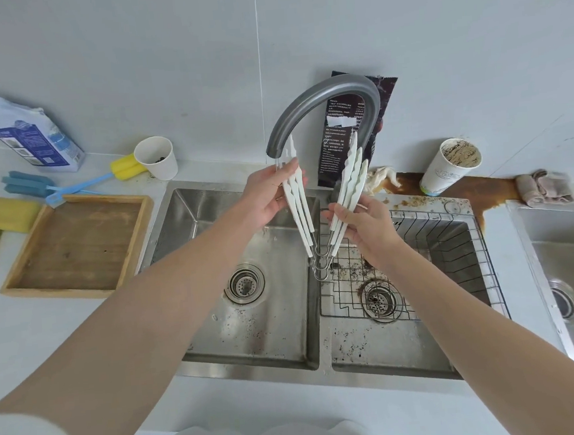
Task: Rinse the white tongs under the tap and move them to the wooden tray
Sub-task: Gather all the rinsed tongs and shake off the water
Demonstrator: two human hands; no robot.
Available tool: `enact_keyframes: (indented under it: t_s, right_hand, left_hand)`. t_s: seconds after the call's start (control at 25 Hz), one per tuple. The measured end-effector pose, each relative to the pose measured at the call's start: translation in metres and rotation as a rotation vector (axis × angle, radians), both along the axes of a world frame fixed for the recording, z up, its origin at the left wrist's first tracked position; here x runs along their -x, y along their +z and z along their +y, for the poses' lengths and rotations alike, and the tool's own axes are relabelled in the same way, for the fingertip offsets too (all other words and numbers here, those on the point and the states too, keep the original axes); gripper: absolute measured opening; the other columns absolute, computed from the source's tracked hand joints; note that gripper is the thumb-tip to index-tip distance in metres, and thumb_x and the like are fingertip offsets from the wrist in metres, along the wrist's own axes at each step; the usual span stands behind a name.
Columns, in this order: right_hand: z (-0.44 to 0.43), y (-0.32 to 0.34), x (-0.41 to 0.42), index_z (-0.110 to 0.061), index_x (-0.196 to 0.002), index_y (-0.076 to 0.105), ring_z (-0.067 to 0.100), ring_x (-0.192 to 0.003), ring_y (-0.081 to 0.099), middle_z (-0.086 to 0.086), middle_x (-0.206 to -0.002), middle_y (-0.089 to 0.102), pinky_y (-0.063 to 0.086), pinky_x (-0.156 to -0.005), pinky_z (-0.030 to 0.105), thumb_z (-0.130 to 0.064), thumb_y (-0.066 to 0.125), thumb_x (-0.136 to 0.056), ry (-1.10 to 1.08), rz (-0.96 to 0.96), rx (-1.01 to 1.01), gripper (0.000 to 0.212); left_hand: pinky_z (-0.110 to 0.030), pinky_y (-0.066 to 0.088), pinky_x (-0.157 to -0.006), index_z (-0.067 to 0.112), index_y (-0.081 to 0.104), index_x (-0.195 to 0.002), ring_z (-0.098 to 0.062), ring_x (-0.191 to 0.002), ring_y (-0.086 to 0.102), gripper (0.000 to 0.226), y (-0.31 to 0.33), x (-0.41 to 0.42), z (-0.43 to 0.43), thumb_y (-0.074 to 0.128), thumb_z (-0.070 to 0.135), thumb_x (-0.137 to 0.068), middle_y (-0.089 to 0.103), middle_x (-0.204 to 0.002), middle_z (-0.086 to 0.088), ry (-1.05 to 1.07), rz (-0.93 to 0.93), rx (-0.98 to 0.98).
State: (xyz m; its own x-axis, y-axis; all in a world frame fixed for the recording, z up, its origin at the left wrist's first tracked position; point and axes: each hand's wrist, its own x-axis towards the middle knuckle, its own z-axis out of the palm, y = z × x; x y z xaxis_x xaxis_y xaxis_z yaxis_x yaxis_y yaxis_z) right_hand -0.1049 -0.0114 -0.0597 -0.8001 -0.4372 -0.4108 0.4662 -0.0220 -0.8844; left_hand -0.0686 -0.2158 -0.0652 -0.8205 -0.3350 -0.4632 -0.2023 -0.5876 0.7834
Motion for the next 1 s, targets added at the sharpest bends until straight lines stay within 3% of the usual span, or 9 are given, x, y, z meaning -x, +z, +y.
enact_keyframes:
  t_s: [0.28,0.52,0.76,0.84,1.0]
  right_hand:
    - [-0.004,0.001,-0.008,-0.004,-0.108,0.06,0.035,-0.102,0.07,0.023,-0.108,0.069,0.057,-0.09,0.047,0.007,0.063,-0.09,-0.003,0.047,-0.008,0.022]
    - [-0.011,0.002,-0.013,-0.007,-0.108,0.06,0.029,-0.096,0.072,0.025,-0.11,0.067,0.059,-0.085,0.042,0.007,0.062,-0.09,0.002,0.067,-0.008,0.023]
    - [-0.018,0.004,-0.016,-0.009,-0.105,0.061,0.03,-0.099,0.071,0.022,-0.11,0.067,0.058,-0.089,0.044,0.005,0.063,-0.09,-0.061,0.044,0.013,0.021]
    - [-0.019,0.004,-0.015,-0.01,-0.104,0.061,0.033,-0.103,0.07,0.021,-0.11,0.068,0.056,-0.091,0.045,0.005,0.063,-0.091,-0.078,0.016,0.015,0.02]
    - [-0.023,0.005,-0.013,-0.008,-0.101,0.062,0.028,-0.097,0.07,0.013,-0.096,0.07,0.056,-0.093,0.046,0.005,0.063,-0.091,-0.095,0.002,0.026,0.017]
  left_hand:
    - [-0.033,0.059,-0.076,0.01,0.07,-0.102,-0.025,-0.098,0.072,0.038,0.007,0.006,-0.012,0.082,0.03,-0.071,0.075,-0.108,-0.011,0.031,0.045,-0.013]
    - [-0.032,0.057,-0.081,0.006,0.068,-0.103,-0.021,-0.097,0.072,0.015,0.007,0.004,-0.02,0.069,0.009,-0.089,0.075,-0.102,-0.01,0.093,0.041,-0.049]
    - [-0.028,0.056,-0.078,0.009,0.072,-0.095,-0.018,-0.098,0.071,0.008,0.002,-0.002,-0.018,0.071,0.01,-0.087,0.075,-0.1,-0.006,0.133,0.094,-0.049]
    - [-0.027,0.057,-0.075,0.009,0.072,-0.098,-0.018,-0.098,0.071,0.013,-0.004,-0.008,-0.018,0.073,0.012,-0.085,0.075,-0.1,-0.007,0.139,0.112,-0.066]
    - [-0.024,0.057,-0.075,0.005,0.069,-0.111,-0.016,-0.097,0.072,0.046,-0.012,-0.02,-0.009,0.082,0.023,-0.071,0.074,-0.103,-0.008,0.073,0.09,-0.067]
